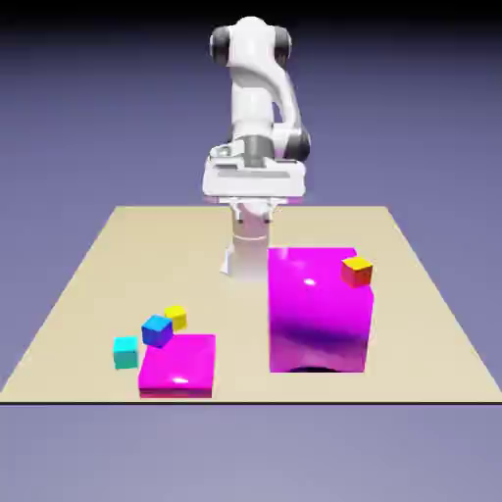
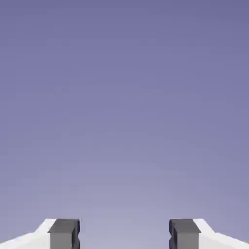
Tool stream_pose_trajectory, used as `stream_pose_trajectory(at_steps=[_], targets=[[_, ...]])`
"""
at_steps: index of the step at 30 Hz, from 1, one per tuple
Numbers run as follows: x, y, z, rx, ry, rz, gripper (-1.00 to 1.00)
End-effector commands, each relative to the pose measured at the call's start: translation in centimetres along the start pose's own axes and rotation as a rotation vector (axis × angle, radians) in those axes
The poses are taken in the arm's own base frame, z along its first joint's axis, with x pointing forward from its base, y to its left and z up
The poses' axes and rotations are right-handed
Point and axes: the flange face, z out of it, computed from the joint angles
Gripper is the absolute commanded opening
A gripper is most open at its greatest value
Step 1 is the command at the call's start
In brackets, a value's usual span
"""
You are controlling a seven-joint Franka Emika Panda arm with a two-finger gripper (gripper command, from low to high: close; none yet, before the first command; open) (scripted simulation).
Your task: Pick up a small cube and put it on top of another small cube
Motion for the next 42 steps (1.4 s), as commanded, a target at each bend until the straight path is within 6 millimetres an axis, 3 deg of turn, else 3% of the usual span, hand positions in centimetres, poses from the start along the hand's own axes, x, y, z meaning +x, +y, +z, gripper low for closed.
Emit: stream_pose_trajectory(at_steps=[1,6,11,18,24,25,30,31,32,36,38,42], targets=[[0.8,0.7,1.1,-0.035,-0.014,0.054,0.0],[4.7,5.3,6.2,-0.211,-0.075,0.331,0.0],[7.8,11.4,11.0,-0.384,-0.121,0.615,0.0],[10.4,22.0,16.6,-0.625,-0.164,1.021,0.0],[10.5,32.2,20.2,-0.828,-0.187,1.361,0.0],[10.5,32.2,20.2,-0.828,-0.187,1.361,0.0],[6.7,35.2,25.2,-0.828,-0.187,1.361,0.0],[6.7,35.2,25.2,-0.828,-0.187,1.361,-1.0],[6.7,35.2,25.2,-0.828,-0.187,1.361,-1.0],[10.0,32.6,20.9,-0.828,-0.187,1.361,-1.0],[11.7,30.2,19.7,-0.778,-0.191,1.304,-1.0],[12.2,25.1,16.3,-0.748,-0.217,1.251,-1.0]])
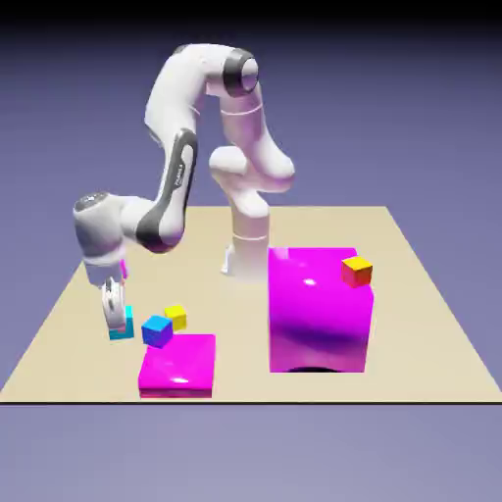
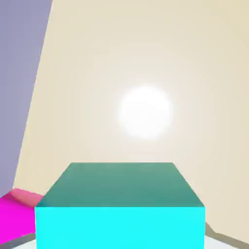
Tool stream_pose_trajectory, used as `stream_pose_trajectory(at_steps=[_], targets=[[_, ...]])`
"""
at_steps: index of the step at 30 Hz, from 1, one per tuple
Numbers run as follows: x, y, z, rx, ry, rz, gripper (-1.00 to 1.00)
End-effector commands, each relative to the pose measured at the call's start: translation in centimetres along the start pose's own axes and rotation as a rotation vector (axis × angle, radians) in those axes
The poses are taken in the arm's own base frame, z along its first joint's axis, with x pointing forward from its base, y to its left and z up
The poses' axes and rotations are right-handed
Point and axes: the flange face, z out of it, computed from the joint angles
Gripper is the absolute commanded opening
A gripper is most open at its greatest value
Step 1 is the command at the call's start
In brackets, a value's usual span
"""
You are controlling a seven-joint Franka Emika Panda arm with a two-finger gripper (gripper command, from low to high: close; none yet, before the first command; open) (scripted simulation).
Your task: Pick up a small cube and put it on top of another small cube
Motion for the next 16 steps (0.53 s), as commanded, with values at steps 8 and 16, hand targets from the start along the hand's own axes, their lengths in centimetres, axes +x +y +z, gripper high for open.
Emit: stream_pose_trajectory(at_steps=[8,16], targets=[[-2.9,4.1,-3.5,-0.06,0.026,0.034,-1.0],[-2.6,4.2,1.9,-0.06,0.026,0.034,1.0]])
